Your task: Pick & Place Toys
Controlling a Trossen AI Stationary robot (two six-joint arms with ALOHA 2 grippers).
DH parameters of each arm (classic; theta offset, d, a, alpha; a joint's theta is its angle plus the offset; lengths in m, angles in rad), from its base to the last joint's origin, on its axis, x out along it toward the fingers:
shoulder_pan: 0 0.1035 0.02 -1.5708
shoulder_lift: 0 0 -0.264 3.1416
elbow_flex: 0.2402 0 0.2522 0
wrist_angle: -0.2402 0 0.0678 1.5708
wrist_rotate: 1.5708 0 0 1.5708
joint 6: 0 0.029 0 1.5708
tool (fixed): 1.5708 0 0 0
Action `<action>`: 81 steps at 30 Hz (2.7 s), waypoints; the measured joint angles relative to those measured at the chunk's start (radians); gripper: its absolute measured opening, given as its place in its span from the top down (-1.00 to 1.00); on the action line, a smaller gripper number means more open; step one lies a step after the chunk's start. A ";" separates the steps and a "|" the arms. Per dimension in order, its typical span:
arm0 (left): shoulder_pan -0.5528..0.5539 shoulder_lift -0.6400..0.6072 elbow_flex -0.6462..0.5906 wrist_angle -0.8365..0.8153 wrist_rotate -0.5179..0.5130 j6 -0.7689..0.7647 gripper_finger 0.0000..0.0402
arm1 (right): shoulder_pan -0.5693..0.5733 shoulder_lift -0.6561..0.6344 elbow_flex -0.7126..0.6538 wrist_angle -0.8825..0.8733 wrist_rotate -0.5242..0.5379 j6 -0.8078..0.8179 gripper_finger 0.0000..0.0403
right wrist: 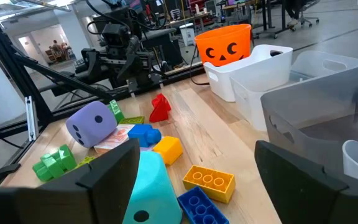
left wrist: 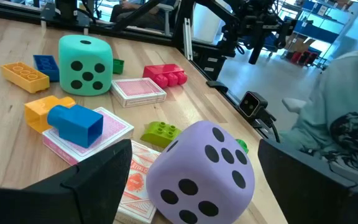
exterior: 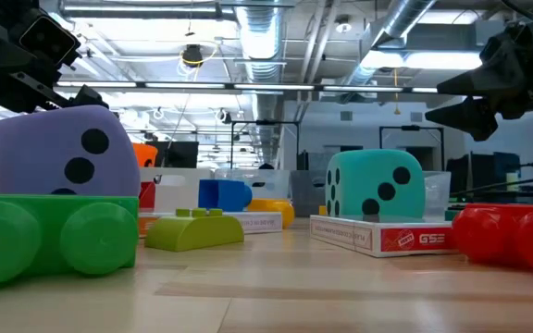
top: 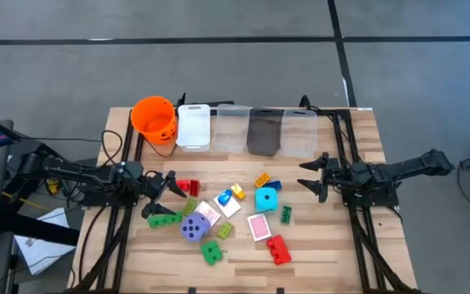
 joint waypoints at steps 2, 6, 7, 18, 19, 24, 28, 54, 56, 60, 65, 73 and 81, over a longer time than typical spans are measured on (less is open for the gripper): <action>0.000 0.000 0.000 0.006 -0.001 0.021 -0.70 | 0.000 0.000 0.000 0.000 0.000 0.000 -0.54; 0.000 0.000 0.000 0.098 -0.010 0.130 -0.70 | 0.000 0.000 0.000 0.000 0.000 0.000 -0.54; 0.000 0.000 0.000 0.122 -0.009 0.132 -0.70 | 0.000 0.000 0.000 0.000 0.000 0.000 -0.54; 0.000 0.000 0.000 0.332 -0.010 0.109 -0.70 | 0.000 0.000 0.000 0.000 0.000 0.000 -0.54; 0.000 0.000 0.000 0.355 -0.010 0.079 -0.70 | 0.000 0.000 0.000 0.000 0.000 0.000 -0.54; 0.000 0.000 0.000 0.426 -0.010 -0.139 -0.70 | 0.000 0.000 0.000 0.000 0.000 0.000 -0.54; 0.000 0.000 0.000 0.426 -0.010 -0.210 -0.70 | 0.000 0.000 0.000 0.000 0.000 0.000 -0.54; 0.000 0.056 0.000 0.233 -0.043 0.148 -0.70 | 0.000 0.000 0.000 0.000 0.000 0.000 -0.54; 0.000 0.087 0.000 0.233 -0.043 0.165 -0.70 | 0.000 0.000 0.000 0.000 0.000 0.000 -0.54; 0.000 0.162 0.000 0.234 -0.049 0.228 -0.70 | 0.000 0.000 0.000 0.000 0.000 0.000 -0.54; -0.036 0.260 0.000 0.244 -0.112 0.366 -0.70 | 0.000 0.000 0.000 0.000 0.000 0.000 -0.54; -0.132 0.350 0.000 0.351 -0.137 0.502 -0.70 | 0.000 0.000 0.000 0.000 0.000 0.000 -0.54; -0.200 0.374 0.000 0.350 -0.147 0.502 -0.70 | 0.000 0.000 0.000 0.000 0.000 0.000 -0.54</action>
